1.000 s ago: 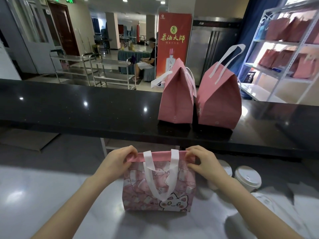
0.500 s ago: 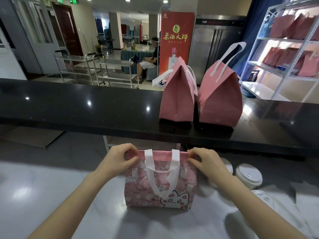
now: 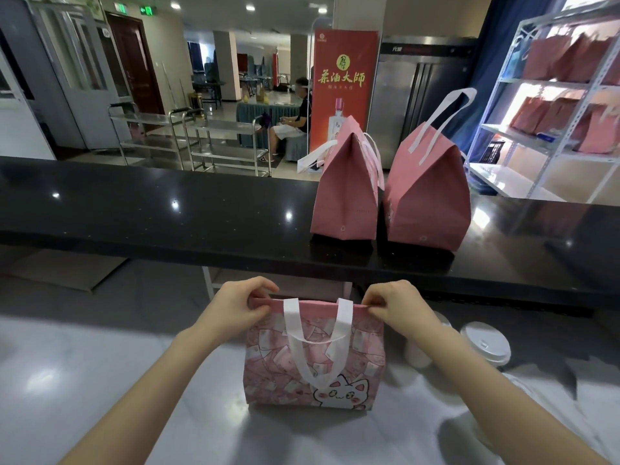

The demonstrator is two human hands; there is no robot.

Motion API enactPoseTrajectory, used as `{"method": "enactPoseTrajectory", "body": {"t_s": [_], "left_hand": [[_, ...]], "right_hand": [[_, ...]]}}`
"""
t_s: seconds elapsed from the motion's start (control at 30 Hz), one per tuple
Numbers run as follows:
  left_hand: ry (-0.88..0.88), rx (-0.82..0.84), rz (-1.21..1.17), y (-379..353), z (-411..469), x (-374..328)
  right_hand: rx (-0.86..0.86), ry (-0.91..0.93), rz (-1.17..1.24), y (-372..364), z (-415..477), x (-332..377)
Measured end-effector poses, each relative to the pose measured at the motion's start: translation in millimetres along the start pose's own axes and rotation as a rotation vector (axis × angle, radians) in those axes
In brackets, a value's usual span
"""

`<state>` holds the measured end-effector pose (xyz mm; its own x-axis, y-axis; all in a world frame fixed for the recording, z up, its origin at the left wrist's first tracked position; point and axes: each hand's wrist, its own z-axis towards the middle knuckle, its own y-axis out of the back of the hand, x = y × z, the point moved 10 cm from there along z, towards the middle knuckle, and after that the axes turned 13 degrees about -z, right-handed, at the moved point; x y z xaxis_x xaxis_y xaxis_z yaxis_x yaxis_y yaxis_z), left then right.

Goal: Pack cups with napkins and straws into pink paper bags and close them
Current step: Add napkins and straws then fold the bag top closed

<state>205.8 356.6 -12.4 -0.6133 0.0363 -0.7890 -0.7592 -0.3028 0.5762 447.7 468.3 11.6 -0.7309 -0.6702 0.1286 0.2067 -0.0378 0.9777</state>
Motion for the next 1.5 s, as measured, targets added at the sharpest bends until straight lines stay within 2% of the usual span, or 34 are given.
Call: {"method": "enactPoseTrajectory", "body": {"t_s": [0.07, 0.17, 0.27, 0.4, 0.5, 0.7, 0.97, 1.1, 1.4, 1.5], "left_hand": [[0.036, 0.066, -0.117, 0, 0, -5], [0.067, 0.083, -0.208, -3, 5, -16], [0.018, 0.144, -0.073, -20, 8, -30], [-0.117, 0.158, 0.249, -36, 11, -38], [-0.190, 0.104, 0.370, -41, 11, -41], [-0.211, 0.010, 0.389, -44, 15, -49], [-0.289, 0.018, 0.381, -46, 14, -61], [-0.309, 0.027, 0.439, -54, 14, -65], [-0.242, -0.121, 0.461, -26, -5, -59], [-0.113, -0.204, 0.502, 2, -20, -43]], "right_hand": [[0.080, -0.024, 0.018, 1, 2, -3], [0.107, -0.023, 0.203, 8, 9, 6], [0.136, 0.009, 0.226, 5, 15, 29], [0.294, 0.084, 0.050, -19, 13, 50], [0.241, 0.085, -0.039, -22, 15, 53], [0.063, 0.064, -0.098, -16, 20, 60], [0.144, 0.121, -0.078, -16, 24, 82], [0.117, 0.154, -0.184, -19, 25, 95], [-0.035, 0.294, -0.076, -17, 30, 117], [-0.129, 0.289, 0.045, -2, 32, 117]]}}
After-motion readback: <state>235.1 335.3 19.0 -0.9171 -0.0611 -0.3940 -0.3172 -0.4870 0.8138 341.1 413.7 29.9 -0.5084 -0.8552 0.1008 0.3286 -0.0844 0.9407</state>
